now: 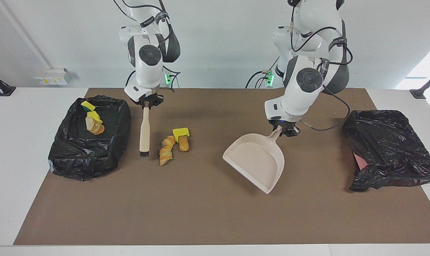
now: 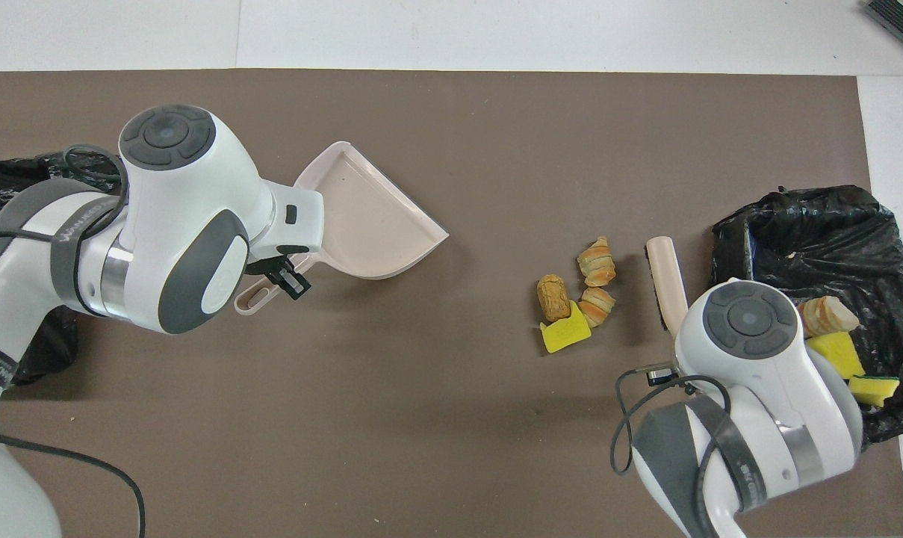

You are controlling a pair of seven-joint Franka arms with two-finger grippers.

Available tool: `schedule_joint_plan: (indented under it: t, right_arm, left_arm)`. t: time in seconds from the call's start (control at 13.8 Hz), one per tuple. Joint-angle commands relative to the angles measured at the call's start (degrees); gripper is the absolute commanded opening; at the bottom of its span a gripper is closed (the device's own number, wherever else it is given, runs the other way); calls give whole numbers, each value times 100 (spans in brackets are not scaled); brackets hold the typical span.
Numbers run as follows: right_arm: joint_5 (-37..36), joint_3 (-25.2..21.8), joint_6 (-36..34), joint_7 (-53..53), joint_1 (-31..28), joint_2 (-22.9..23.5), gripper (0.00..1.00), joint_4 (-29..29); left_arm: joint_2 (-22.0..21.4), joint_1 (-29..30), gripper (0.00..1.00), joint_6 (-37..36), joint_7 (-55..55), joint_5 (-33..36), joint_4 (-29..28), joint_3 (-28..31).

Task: Sweep and dump trash in bin
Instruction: 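Grasp the dustpan with the left gripper while the right gripper grasps the brush, then sweep the bread rolls and sponge into the dustpan with the right gripper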

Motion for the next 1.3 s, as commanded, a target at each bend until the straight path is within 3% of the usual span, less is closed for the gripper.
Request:
schedule_joint_plan:
  t: [0.0, 0.14, 0.43, 0.8, 0.94, 1.23]
  right_arm:
    - [-76, 117, 353, -59, -57, 156, 0, -258]
    - [108, 125, 425, -32, 206, 183, 0, -417]
    - [1407, 125, 652, -85, 594, 262, 0, -426]
    - [2489, 125, 1101, -217, 909, 604, 0, -391]
    - [2954, 125, 1460, -226, 1138, 920, 0, -347]
    - [3913, 125, 1568, -173, 1647, 1027, 0, -57]
  left_arm:
    - [-662, -21, 0, 389, 639, 103, -915, -38]
    - [-944, -117, 0, 855, 1027, 112, -1478, -38]
    - [-1428, -863, 0, 1366, 1063, 1069, -2208, -55]
    - [-1192, -1549, 0, 1393, 1055, 1131, -2333, -64]
    - [-1121, -1663, 0, 1367, 1063, 1131, -2342, -73]
    - [-1113, -1769, 0, 1349, 958, 1088, -2350, -90]
